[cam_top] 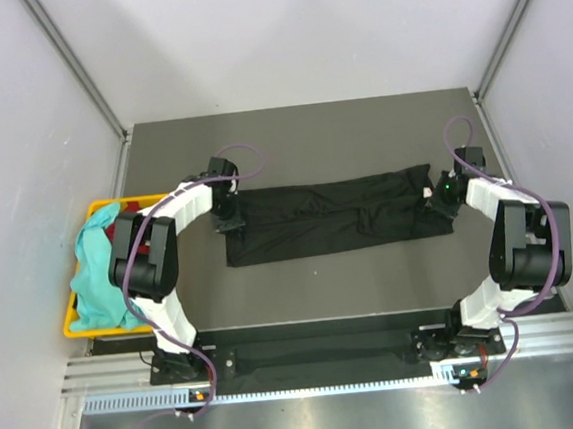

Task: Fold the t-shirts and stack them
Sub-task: Fold the tshirt

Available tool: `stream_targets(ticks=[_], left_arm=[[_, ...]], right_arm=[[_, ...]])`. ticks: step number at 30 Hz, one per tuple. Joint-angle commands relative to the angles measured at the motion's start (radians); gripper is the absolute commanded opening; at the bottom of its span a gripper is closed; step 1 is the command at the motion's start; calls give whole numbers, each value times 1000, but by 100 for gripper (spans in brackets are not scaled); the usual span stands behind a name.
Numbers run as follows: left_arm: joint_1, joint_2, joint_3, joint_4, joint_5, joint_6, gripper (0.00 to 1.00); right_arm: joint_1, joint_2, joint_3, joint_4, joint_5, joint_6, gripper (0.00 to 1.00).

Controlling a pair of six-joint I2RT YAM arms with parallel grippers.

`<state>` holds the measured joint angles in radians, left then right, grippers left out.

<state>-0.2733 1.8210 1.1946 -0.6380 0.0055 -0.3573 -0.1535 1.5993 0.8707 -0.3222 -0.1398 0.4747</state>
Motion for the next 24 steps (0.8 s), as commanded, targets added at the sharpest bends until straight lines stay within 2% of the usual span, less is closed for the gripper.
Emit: stream_targets(ticks=[1, 2, 3, 8, 11, 21, 24], left_arm=[[0, 17, 26, -2, -30, 11, 5], [0, 20, 29, -5, -32, 12, 0], [0, 27, 33, -9, -32, 12, 0], [0, 24, 40, -25, -55, -3, 0], [0, 15, 42, -28, -59, -14, 0], [0, 6, 46, -49, -114, -34, 0], [0, 8, 56, -64, -139, -42, 0]], right_arm=[[-3, -9, 85, 9, 40, -5, 18], [-3, -7, 94, 3, 46, -4, 17], [-9, -4, 112, 0, 49, -7, 16], [-23, 33, 171, -15, 55, -10, 15], [-29, 71, 209, -17, 51, -10, 11], [-32, 203, 215, 34, 58, 1, 0], [-32, 221, 212, 37, 98, -2, 0]])
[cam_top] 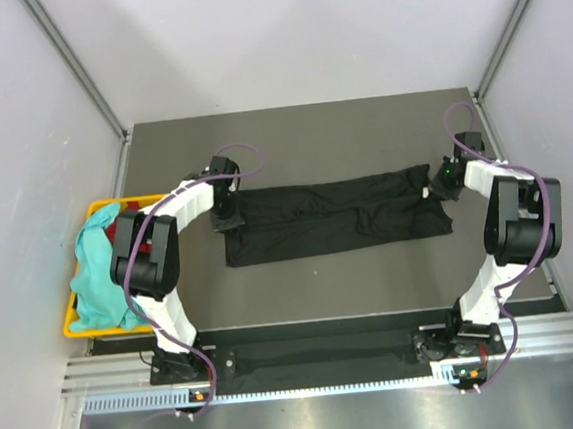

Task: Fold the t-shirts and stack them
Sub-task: Fold the tshirt

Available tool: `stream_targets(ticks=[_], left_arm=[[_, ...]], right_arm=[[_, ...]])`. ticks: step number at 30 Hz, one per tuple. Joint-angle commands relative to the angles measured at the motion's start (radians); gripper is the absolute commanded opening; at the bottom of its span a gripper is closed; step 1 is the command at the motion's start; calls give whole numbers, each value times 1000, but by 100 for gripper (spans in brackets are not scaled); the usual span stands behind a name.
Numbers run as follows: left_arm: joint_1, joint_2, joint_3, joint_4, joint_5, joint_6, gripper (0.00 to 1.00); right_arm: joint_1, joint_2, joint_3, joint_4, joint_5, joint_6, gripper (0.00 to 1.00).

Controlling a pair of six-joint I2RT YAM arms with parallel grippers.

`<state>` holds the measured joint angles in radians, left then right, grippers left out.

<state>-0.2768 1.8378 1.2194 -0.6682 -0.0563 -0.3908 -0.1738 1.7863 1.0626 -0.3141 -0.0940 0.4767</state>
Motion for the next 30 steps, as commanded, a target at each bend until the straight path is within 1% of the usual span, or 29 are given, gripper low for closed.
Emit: stream_targets(ticks=[1, 7, 17, 22, 26, 27, 28, 30], left_arm=[[4, -12, 32, -37, -83, -11, 0], [4, -32, 25, -47, -100, -20, 0], [4, -37, 25, -64, -140, -37, 0], [5, -20, 37, -80, -161, -31, 0], [4, -28, 51, -90, -151, -25, 0], [4, -32, 57, -91, -134, -22, 4], [2, -47, 69, -94, -129, -14, 13], [-5, -61, 87, -119, -134, -7, 18]], right_arm=[[-10, 36, 17, 32, 63, -7, 0], [-10, 53, -9, 47, 89, -9, 0], [-10, 25, -13, 49, 145, -10, 0], [-12, 27, -4, 43, 148, -12, 0], [-7, 21, 17, 46, 111, -16, 0], [-7, 18, 25, 37, 103, -13, 0], [-6, 13, 34, 12, 97, -12, 0], [-6, -11, 53, -17, 99, 0, 4]])
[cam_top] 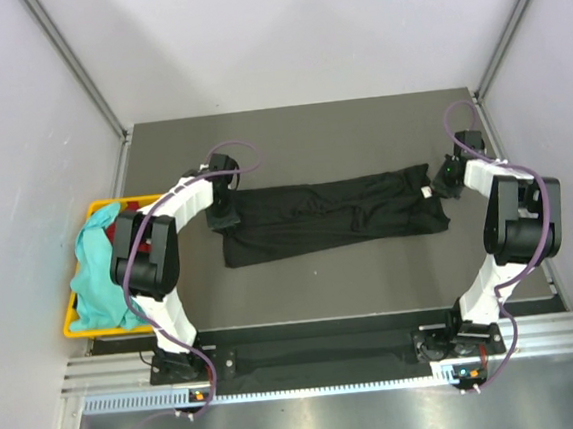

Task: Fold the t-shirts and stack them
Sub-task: Fold the tshirt

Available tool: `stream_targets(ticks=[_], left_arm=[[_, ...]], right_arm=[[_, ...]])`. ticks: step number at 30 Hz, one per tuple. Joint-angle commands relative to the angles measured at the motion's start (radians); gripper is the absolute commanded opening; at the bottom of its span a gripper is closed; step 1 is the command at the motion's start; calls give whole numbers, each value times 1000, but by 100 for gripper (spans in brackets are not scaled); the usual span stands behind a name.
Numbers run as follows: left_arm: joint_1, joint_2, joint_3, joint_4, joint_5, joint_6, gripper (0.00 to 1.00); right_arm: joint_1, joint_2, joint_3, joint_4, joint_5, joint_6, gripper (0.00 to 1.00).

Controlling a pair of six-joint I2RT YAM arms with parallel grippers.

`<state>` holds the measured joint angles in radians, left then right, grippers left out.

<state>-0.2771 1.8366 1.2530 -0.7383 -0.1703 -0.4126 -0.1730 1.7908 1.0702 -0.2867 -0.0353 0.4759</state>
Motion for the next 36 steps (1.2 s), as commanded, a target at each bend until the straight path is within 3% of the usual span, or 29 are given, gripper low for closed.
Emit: stream_targets(ticks=[1, 3, 8, 12, 18, 28, 36], left_arm=[[-10, -72, 75, -58, -31, 21, 23], [-22, -86, 92, -84, -40, 24, 27], [-66, -168, 57, -82, 12, 20, 28], [-88, -250, -59, -21, 129, -12, 32], [-91, -362, -242, 74, 166, -71, 39], [-91, -373, -392, 151, 118, -124, 44], [-91, -324, -400, 174, 52, -121, 46]], right_arm=[[-6, -30, 53, -72, 40, 3, 7], [-5, -65, 63, -118, 38, 10, 17], [-8, -181, 41, -210, 40, 79, 26], [-6, -257, -2, -296, 46, 148, 29], [-10, -376, -107, -330, 69, 171, 33], [-19, -442, -243, -296, 84, 159, 34], [-29, -423, -283, -183, 92, 147, 37]])
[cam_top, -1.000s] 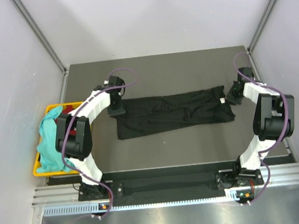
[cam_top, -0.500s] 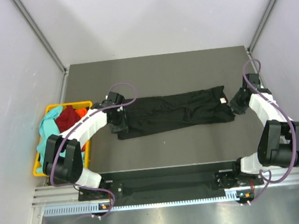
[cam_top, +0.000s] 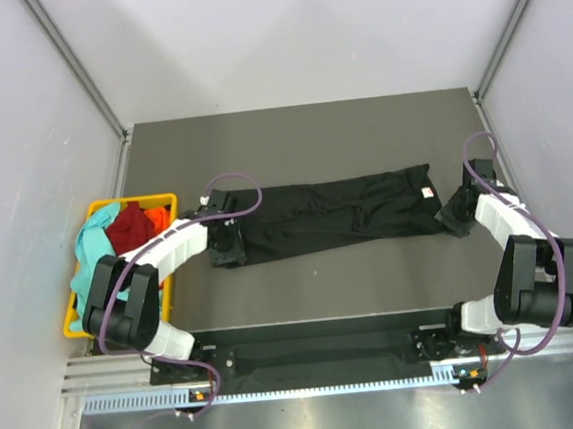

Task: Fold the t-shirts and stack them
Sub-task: Fold the tshirt

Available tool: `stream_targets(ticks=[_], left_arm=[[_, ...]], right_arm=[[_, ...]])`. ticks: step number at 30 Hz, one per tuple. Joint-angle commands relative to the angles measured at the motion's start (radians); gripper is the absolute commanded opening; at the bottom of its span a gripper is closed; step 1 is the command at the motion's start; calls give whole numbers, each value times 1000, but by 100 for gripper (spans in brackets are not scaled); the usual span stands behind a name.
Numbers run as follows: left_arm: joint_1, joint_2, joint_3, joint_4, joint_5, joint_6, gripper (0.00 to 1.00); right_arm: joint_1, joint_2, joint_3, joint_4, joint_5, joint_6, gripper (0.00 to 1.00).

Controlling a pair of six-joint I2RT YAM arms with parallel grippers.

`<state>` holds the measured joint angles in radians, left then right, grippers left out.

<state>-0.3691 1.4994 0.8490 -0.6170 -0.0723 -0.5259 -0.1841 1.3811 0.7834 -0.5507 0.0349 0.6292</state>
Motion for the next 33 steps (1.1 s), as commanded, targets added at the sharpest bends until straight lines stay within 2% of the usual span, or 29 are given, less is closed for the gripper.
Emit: stream_targets(ticks=[1, 5, 9, 12, 13, 14, 19, 22, 23, 24, 33], left_arm=[[1, 19, 5, 54, -55, -5, 46], [1, 36, 5, 54, -89, 3, 46], [1, 45, 7, 54, -101, 1, 40], [1, 42, 12, 40, -112, 0, 24], [1, 39, 16, 37, -118, 1, 15], [1, 39, 18, 34, -124, 0, 1], [1, 39, 48, -10, -136, 0, 0], [1, 51, 65, -38, -138, 10, 0], [1, 53, 70, -44, -145, 12, 0], [1, 55, 70, -49, -149, 13, 0], [1, 47, 105, -99, -207, 23, 0]], right_arm=[[-18, -8, 5, 86, 25, -9, 37], [-20, 6, -3, 109, 39, -23, 37], [-20, 27, -15, 139, 33, -28, 37], [-20, 45, -22, 152, 51, -31, 37], [-20, 47, -27, 158, 54, -33, 36], [-20, 53, -29, 164, 59, -34, 36], [-20, 87, -30, 193, 66, -43, 30], [-20, 93, -32, 198, 77, -52, 15], [-20, 90, -30, 198, 79, -60, 4], [-20, 88, -29, 196, 82, -63, 0], [-20, -23, -24, 138, 184, -79, 0]])
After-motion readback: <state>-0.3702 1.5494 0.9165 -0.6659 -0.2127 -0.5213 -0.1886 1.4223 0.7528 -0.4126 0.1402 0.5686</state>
